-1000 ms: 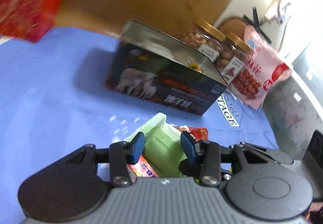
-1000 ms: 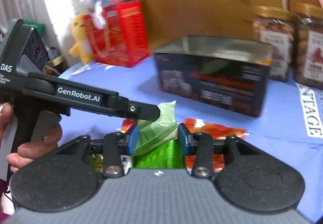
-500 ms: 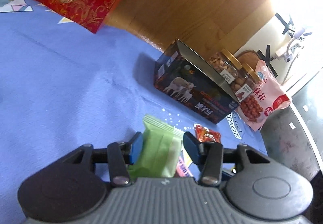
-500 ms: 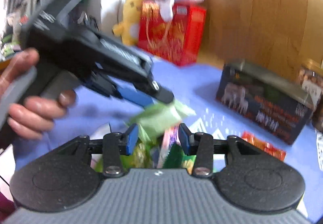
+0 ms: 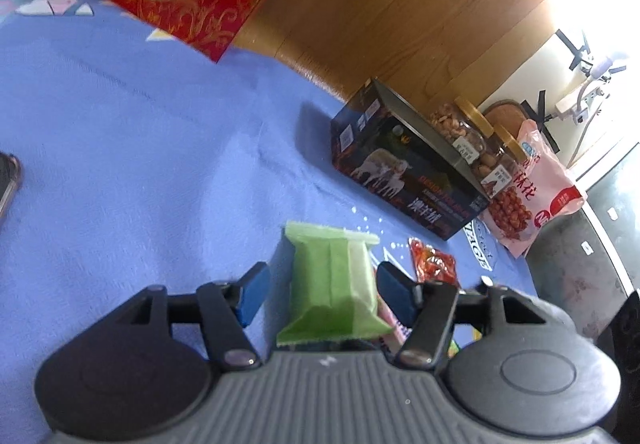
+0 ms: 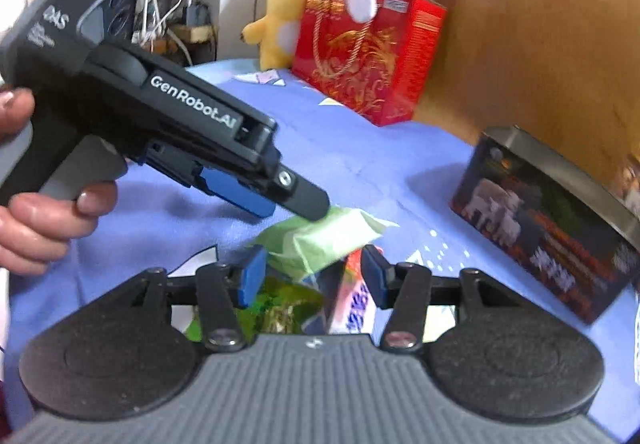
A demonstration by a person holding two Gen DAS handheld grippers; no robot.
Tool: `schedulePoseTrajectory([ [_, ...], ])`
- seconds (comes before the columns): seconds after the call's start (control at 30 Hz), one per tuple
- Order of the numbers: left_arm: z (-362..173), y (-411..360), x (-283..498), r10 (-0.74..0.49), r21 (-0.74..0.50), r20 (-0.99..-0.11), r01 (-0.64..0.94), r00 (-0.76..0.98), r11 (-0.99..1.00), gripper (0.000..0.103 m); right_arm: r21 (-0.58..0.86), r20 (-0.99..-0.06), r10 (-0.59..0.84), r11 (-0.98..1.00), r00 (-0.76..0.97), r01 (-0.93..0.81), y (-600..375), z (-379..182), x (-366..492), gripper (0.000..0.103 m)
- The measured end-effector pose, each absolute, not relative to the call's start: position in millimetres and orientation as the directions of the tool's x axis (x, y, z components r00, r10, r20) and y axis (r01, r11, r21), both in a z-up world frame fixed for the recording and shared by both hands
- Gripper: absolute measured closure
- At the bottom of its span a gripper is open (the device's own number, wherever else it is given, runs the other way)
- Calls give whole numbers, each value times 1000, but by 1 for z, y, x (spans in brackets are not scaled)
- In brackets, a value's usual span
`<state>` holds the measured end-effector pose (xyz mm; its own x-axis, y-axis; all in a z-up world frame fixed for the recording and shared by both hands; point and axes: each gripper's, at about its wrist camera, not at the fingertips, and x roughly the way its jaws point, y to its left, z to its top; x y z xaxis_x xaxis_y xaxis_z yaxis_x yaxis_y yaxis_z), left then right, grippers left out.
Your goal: Organize snacks
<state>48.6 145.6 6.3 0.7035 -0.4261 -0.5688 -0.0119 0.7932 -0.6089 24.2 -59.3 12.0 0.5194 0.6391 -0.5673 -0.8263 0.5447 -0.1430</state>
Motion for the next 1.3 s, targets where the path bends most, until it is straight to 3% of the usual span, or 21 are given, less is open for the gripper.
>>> schedulePoseTrajectory([
  [0.03, 2, 144, 51, -442, -617, -572, -7, 691, 787, 49, -147, -579, 635, 536, 512, -831, -54, 9, 28, 48],
  [0.07, -4, 142, 55, -468, -632, -572, 1, 674, 775, 58, -159, -571, 636, 535, 519, -830, -51, 7, 30, 49],
  [0.27, 6, 138, 56, -468, -635, -555, 13, 688, 773, 59, -236, -505, 629, 558, 591, -795, -49, 8, 26, 54],
  [0.5, 69, 105, 85, -479, -557, -491, 161, 728, 815, 59, -298, -295, 615, 668, 731, -682, -82, 41, 32, 54],
  [0.63, 94, 63, 137, -516, -504, -484, 257, 707, 825, 59, -293, -230, 539, 756, 810, -586, -111, 57, 68, 54],
  [0.83, 86, 2, 216, -534, -467, -527, 300, 662, 832, 59, -201, -317, 434, 838, 843, -507, -152, 60, 149, 51],
  [0.87, 81, -4, 226, -519, -460, -538, 285, 664, 841, 54, -195, -335, 420, 845, 843, -498, -157, 59, 158, 50],
  [0.93, 71, -9, 237, -478, -449, -583, 229, 657, 864, 53, -173, -350, 398, 862, 848, -476, -171, 59, 166, 50],
  [1.0, 68, -3, 230, -526, -496, -562, 248, 639, 832, 51, -125, -349, 429, 860, 833, -495, -190, 61, 164, 48],
  [1.17, 72, 20, 179, -585, -522, -500, 317, 638, 792, 51, 149, -414, 529, 842, 741, -519, -263, 51, 142, 49],
  [1.3, 45, 21, 163, -596, -564, -582, 253, 553, 786, 51, 381, -509, 595, 804, 622, -457, -292, 29, 143, 64],
])
